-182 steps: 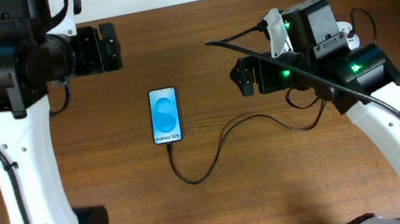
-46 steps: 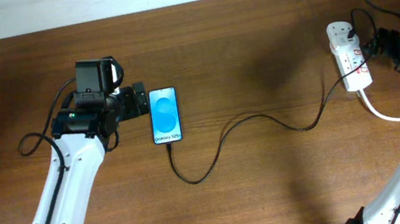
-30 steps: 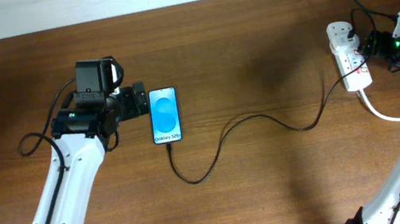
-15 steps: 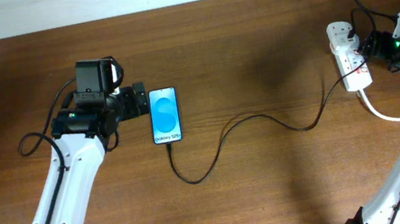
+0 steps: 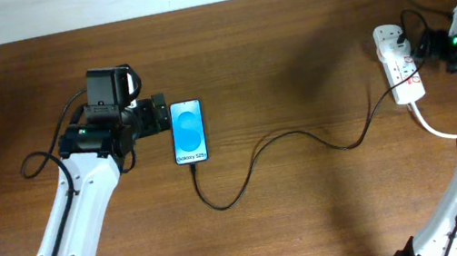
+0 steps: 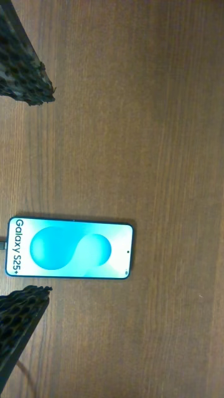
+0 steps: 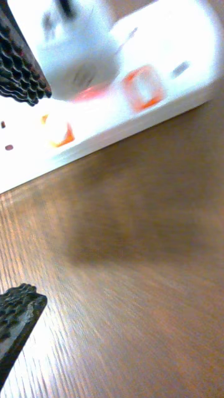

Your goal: Plug charger to phone and switch on socket

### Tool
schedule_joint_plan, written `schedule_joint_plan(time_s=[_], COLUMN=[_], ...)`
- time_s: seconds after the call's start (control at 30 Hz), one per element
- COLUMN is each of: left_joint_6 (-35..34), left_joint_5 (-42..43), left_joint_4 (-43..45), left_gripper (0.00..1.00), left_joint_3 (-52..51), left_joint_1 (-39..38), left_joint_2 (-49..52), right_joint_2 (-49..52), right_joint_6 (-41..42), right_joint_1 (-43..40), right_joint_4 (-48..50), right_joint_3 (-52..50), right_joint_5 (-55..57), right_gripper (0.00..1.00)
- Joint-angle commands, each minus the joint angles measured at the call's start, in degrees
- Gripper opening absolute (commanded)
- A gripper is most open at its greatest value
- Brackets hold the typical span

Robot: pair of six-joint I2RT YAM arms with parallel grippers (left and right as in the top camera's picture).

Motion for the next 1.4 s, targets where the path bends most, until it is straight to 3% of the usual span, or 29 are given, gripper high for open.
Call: schedule_joint_plan(time_s=[0.0, 0.17, 0.23, 0.3, 0.47, 0.53, 0.6, 0.67, 0.77, 0.97, 1.07, 1.17, 1.23, 1.3, 1.37], left_joint_6=[-0.33, -0.33, -0.33, -0.33, -0.33, -0.33, -0.33, -0.33, -0.33, -0.33, -0.33, -0.33, -0.33, -0.33, -0.33], left_joint_5=[-0.42, -0.42, -0.42, -0.42, -0.42, -0.44, -0.44, -0.44, -0.44, -0.42, -0.44, -0.44, -0.44, -0.42, -0.44], left_joint_4=[0.07, 0.07, 0.07, 0.07, 0.07, 0.07, 0.07, 0.07, 0.07, 0.07, 0.07, 0.07, 0.07, 0.07, 0.07], left_gripper=[0.99, 0.99, 0.99, 0.99, 0.99, 0.99, 0.99, 0.99, 0.99, 0.99, 0.99, 0.99, 0.99, 0.99, 0.99], left_joint_3=[-0.04, -0.04, -0.04, -0.04, -0.04, -0.04, -0.04, -0.04, -0.04, -0.04, -0.04, -0.04, -0.04, -0.04, -0.04], left_joint_1=[-0.07, -0.07, -0.07, -0.07, -0.07, -0.07, -0.07, -0.07, -0.07, -0.07, -0.07, -0.07, -0.07, -0.07, -0.11], left_joint_2=[-0.85, -0.85, -0.85, -0.85, -0.85, -0.85, -0.85, -0.85, -0.85, -0.85, -0.85, -0.85, -0.85, -0.85, -0.85], right_joint_2=[-2.27, -4.35, -4.79, -6.12, -18.27, -26.08, -36.94, -46.12, -50.31, -48.74, -50.14, -58.01, -65.99, -79.06, -90.66], right_joint_6=[0.28, 0.22, 0.0, 0.04, 0.7, 0.7, 0.72, 0.85, 11.93, 7.98, 8.17, 8.11, 7.52, 7.56, 7.56], right_joint_1=[-1.7, -1.36, -0.22, 4.74, 22.08, 31.06, 38.93, 41.7, 41.88, 41.9, 41.9, 41.83, 41.77, 38.82, 34.64], right_joint_4=[-8.63, -33.77, -39.43, -46.8, -46.8, -46.8, -46.8, -45.92, -44.94, -46.77, -43.76, -28.2, -14.36, 5.18, 18.62], right_joint_3=[14.73, 47.5, 55.56, 67.56, 68.85, 63.14, 47.28, 29.92, 8.57, 2.29, 1.73, -6.34, -17.94, -38.45, -55.01], right_joint_5=[-0.07, -2.08, -4.04, -5.53, -5.92, 0.11, 8.13, 9.09, 8.76, 10.29, 16.94, 22.93, 24.15, 23.34, 19.47], right_gripper=[0.98, 0.98, 0.98, 0.98, 0.98, 0.98, 0.98, 0.98, 0.98, 0.98, 0.98, 0.98, 0.98, 0.98, 0.98])
